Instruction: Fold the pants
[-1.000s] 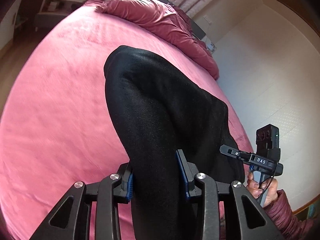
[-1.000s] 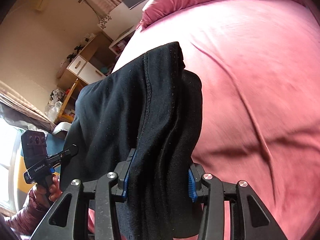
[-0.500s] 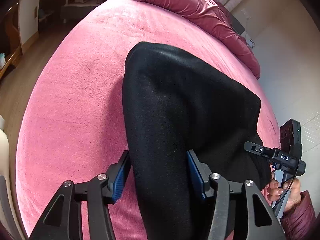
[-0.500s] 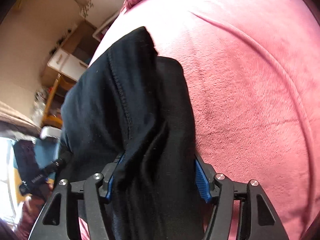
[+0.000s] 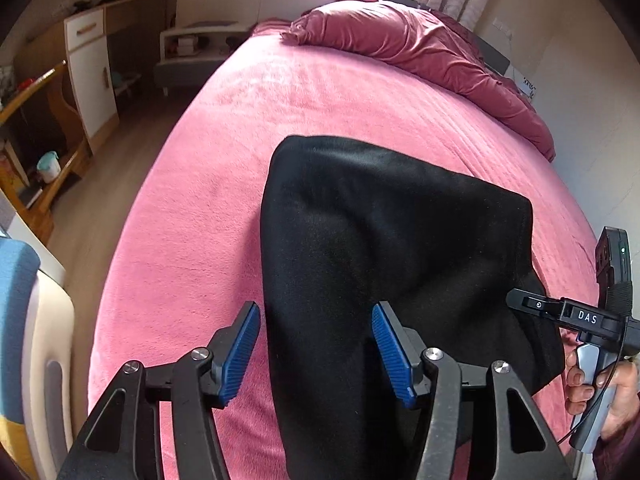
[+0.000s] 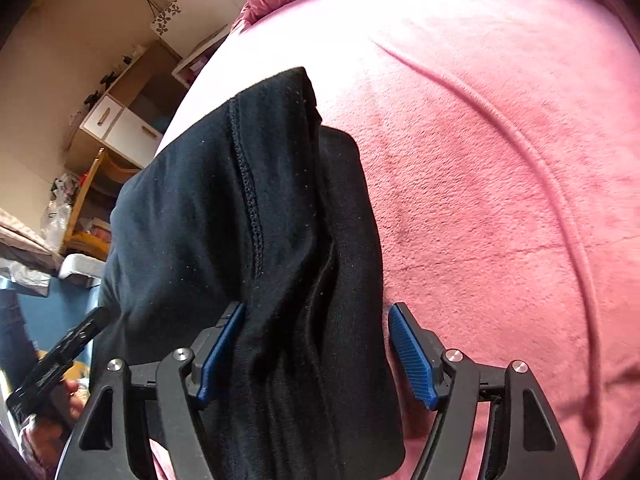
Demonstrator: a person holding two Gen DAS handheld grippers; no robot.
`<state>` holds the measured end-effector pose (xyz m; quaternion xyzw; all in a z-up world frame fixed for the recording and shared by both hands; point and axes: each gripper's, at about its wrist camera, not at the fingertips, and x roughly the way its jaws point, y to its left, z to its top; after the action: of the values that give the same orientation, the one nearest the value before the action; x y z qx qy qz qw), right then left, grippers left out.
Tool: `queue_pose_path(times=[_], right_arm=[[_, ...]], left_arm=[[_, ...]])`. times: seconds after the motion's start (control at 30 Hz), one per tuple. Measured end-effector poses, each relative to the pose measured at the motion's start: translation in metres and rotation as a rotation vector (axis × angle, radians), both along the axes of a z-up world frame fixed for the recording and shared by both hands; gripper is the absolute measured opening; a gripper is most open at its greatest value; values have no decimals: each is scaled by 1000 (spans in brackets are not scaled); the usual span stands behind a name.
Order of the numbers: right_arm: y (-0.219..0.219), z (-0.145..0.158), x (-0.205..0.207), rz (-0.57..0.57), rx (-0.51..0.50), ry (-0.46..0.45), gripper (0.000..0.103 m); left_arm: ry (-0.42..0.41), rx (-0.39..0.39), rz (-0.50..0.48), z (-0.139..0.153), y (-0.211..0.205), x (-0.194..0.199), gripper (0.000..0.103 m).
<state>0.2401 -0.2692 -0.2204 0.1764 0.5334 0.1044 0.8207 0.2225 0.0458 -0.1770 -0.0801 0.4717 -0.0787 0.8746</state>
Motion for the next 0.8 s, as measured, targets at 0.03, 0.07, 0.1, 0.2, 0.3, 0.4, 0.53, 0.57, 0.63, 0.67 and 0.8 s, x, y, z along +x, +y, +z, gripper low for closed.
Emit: queue_pose_path(times=[0.03, 0.07, 0.1, 0.2, 0.3, 0.4, 0.53, 0.57, 0.63, 0.67, 0.8], right_arm=[[0, 2, -1, -3, -11, -3, 73], [1, 5, -2, -9, -26, -8, 73], [2, 9, -4, -16, -42, -15, 73], [5, 20, -10, -35, -81, -44, 74], [3, 29, -17, -51, -101, -66, 74], [2, 39, -28, -61, -124, -96, 74], [4, 52, -41, -75, -144, -131, 74], [4, 55, -46, -75, -147, -141, 74], [5, 61, -54, -76, -162, -160, 74], [7, 62, -58, -77, -169, -168, 74], [15, 70, -74, -73, -199, -206, 74]], left_arm=[[-12, 12, 0, 2, 1, -2, 60], [-24, 20, -1, 5, -2, -6, 60], [-37, 23, 0, 9, -4, -9, 60], [-79, 48, 10, 17, -5, -17, 60], [-113, 55, 14, 28, -6, -30, 60], [-141, 67, 14, 36, -8, -41, 60], [-162, 71, 21, 45, -12, -54, 60], [-169, 75, 26, 47, -12, -58, 60], [-181, 80, 28, 50, -13, -66, 60], [-185, 81, 28, 52, -13, -69, 60], [-204, 93, 30, 56, -16, -81, 60]])
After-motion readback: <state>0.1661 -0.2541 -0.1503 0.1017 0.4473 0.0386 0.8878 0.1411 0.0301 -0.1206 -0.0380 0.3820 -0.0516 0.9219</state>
